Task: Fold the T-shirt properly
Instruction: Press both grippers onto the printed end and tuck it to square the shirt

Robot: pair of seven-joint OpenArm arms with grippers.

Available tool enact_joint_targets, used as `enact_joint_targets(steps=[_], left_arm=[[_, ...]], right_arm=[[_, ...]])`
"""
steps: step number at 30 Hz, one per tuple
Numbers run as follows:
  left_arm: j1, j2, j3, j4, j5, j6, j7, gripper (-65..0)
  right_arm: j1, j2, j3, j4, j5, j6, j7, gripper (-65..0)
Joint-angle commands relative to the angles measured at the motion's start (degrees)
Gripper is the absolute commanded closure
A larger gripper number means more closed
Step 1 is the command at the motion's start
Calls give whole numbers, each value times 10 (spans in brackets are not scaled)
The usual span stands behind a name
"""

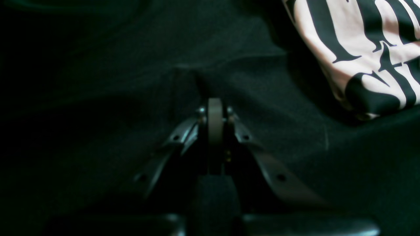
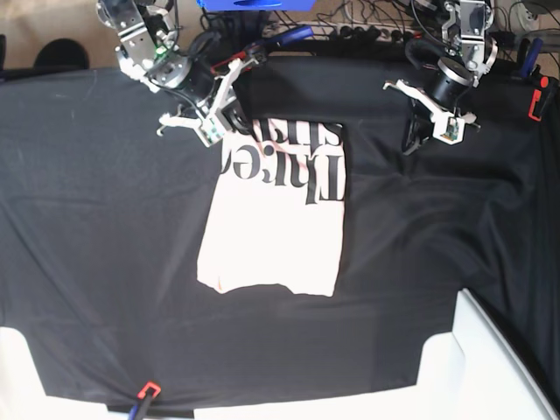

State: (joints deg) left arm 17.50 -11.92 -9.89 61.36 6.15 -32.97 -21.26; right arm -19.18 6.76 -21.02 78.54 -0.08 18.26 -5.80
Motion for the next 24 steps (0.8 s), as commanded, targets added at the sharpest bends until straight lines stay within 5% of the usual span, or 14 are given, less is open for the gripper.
enact_joint_targets(steps=[1, 5, 17, 24], left_arm=[[0, -8, -4, 7, -8, 0, -16, 0], [0, -8, -4, 7, -8, 0, -16, 0], [-7, 20, 0, 58, -8, 0, -16, 0], [-5, 67, 46, 105, -7, 0, -16, 0]], right_arm=[[5, 0, 0, 22, 6, 1, 2, -165], [-3, 2, 1, 65, 6, 0, -8, -363], [17, 0, 34, 78, 6, -1, -8, -340], [22, 0, 32, 77, 6, 2, -11, -96]])
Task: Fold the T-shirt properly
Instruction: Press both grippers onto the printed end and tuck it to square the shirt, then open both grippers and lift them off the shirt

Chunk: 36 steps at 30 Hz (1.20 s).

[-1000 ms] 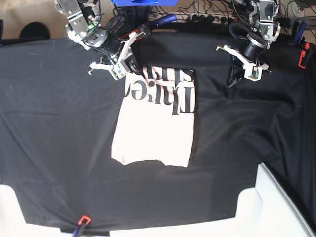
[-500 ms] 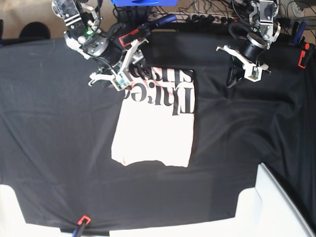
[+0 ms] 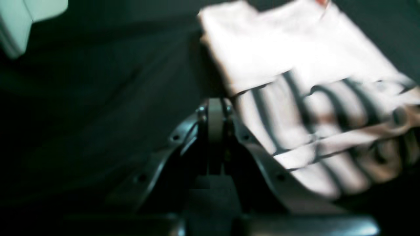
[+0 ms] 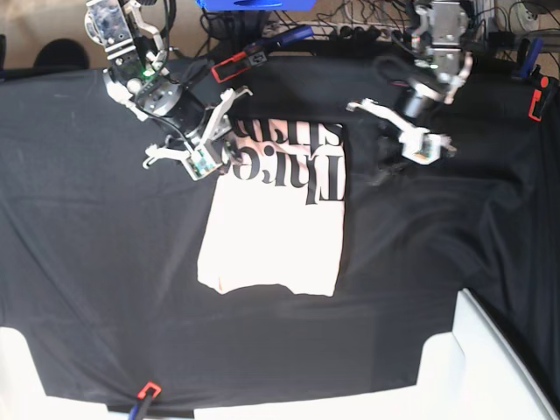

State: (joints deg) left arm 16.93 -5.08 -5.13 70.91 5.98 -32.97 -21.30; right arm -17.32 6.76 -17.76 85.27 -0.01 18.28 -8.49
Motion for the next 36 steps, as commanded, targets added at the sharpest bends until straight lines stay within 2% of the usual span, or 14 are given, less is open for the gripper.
enact_joint_targets(steps=[1, 3, 7, 10, 14, 16, 25, 32, 36], left_arm=[[1, -1, 17, 6, -5, 0, -15, 0], [1, -2, 48, 3, -6, 0, -15, 0], [-3, 2, 87, -5, -5, 0, -13, 0], [-29, 2, 104, -35, -1, 0, 23, 0], [-51, -3, 98, -89, -2, 2, 37, 0], [-52, -14, 96, -104, -2, 2, 37, 0], [-54, -17, 69, -108, -1, 2, 39, 0], [-55, -17, 69, -112, -1, 2, 41, 0], [-70, -17, 69, -139, -1, 2, 38, 0]], right_arm=[[3, 0, 0, 9, 5, 1, 16, -58], [2, 0, 0, 7, 5, 1, 16, -20], [1, 0, -19, 6, 5, 0, 16, -20], [1, 0, -36, 6, 5, 0, 15, -19], [1, 0, -65, 5, 5, -1, 15, -17], [1, -12, -67, 4, 5, -1, 15, -17], [43, -27, -40, -109, 6, 0, 19, -16], [53, -22, 5, -114, 6, 3, 17, -16], [37, -22, 5, -101, 6, 4, 16, -16]])
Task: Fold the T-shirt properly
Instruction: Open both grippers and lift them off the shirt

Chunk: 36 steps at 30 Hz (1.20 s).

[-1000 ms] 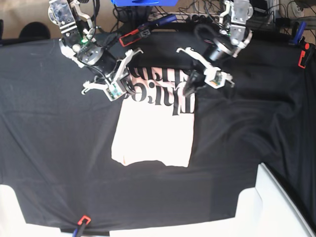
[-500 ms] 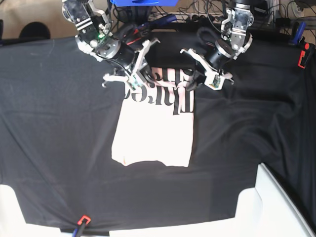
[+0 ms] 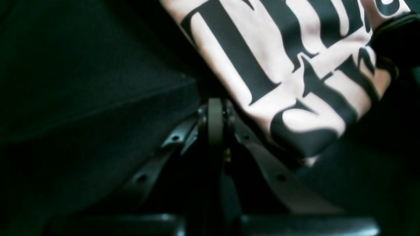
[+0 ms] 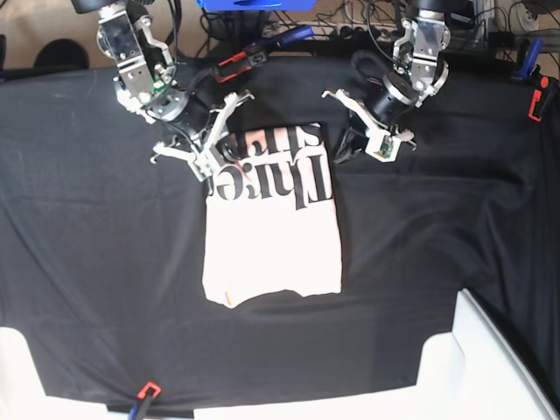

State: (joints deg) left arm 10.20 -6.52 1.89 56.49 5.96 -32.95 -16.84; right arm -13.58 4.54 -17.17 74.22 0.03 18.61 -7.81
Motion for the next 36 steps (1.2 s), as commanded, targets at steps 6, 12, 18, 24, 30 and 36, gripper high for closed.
enact_joint_targets(steps=[6, 12, 18, 24, 30, 36], left_arm=[[2, -2, -28, 30, -5, 2, -7, 0], [15, -1, -40, 91, -6, 2, -3, 0], [21, 0, -39, 104, -6, 2, -3, 0], [30, -3, -48, 104, -7, 2, -3, 0], [30, -2, -96, 104, -6, 2, -3, 0], [46, -3, -120, 106, -6, 2, -7, 0]], right_arm=[[-25, -5, -2, 71, 5, 1, -1, -16], [-11, -2, -1, 120, 5, 1, -45, -16], [48, 0, 3, 55, 5, 1, -72, -16], [62, -3, 3, -55, 5, 1, -8, -16], [64, 0, 3, -55, 5, 1, 5, -15], [24, 18, 3, 65, 5, -3, 2, -15]])
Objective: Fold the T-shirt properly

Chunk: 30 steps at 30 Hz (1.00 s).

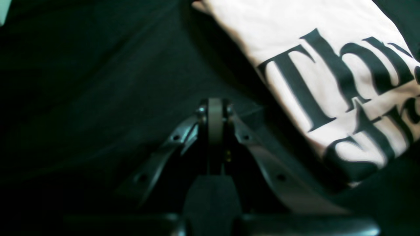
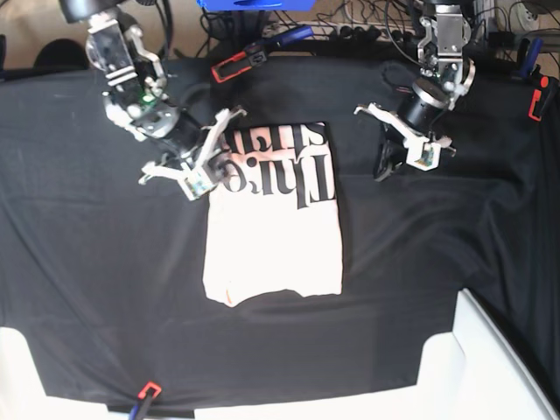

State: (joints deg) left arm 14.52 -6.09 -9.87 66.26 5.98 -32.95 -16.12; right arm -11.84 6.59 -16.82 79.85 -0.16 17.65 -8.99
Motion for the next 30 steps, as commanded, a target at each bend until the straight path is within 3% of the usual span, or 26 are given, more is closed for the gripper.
enact_joint_targets(steps=[1, 7, 9, 13, 16, 18, 23, 30], left_arm=[[5, -8, -6, 10, -7, 2, -15, 0], [42, -34, -31, 12, -7, 1, -18, 0], [60, -50, -27, 10, -7, 1, -53, 0], [98, -59, -31, 7, -7, 1, -164, 0], [122, -61, -32, 7, -7, 2, -198, 0], [144, -56, -32, 11, -7, 2, -233, 0], [187, -45, -33, 6, -7, 4, -300, 0], [264, -63, -32, 5, -7, 53, -306, 0]], right_arm=[[-3, -1, 0, 25, 6, 7, 14, -15], [-51, 15, 2, 52, 6, 6, 39, -15], [-68, 15, 16, 39, 6, 6, 95, -13], [-108, 16, 64, 10, 6, 9, 266, -4], [-135, 16, 108, -17, 5, 10, 392, 0], [-157, 16, 142, -26, 5, 10, 446, 0], [-219, 16, 174, -20, 5, 10, 477, 0], [-311, 6, 197, -20, 7, 6, 478, 0]])
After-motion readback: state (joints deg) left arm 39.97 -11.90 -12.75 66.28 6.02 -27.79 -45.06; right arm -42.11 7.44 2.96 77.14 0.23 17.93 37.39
